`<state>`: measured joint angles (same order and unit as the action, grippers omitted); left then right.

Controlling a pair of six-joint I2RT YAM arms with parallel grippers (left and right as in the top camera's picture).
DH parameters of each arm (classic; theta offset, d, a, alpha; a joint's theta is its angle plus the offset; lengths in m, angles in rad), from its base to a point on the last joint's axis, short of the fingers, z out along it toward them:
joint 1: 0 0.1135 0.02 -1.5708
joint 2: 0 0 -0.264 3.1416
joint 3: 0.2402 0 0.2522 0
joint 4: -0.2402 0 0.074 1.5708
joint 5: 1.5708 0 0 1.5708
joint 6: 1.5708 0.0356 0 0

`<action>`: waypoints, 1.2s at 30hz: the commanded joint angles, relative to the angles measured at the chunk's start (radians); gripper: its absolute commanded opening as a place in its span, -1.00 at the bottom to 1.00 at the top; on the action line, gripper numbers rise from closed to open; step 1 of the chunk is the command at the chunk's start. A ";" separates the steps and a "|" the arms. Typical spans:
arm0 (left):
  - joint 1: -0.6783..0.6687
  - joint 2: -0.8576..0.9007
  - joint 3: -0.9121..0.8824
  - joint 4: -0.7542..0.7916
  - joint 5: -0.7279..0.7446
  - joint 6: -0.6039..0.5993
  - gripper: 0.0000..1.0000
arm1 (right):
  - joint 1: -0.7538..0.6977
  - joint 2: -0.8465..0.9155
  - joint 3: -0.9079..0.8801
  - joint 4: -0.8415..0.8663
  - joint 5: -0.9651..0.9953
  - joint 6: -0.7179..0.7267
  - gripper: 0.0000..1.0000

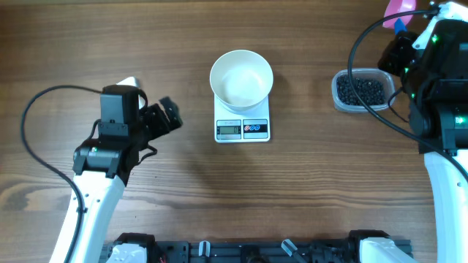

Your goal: Scoop item into bowl and weigh 150g on scale

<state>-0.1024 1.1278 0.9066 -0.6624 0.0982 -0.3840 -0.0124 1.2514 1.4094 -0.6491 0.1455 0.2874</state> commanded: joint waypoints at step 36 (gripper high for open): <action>-0.376 0.034 -0.003 -0.011 0.136 0.349 1.00 | -0.002 0.031 0.019 -0.154 -0.065 -0.054 -0.91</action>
<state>-0.4671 1.1553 0.9066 -0.6743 0.3210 0.0418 -0.0124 1.2785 1.4094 -0.7872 0.1127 0.2810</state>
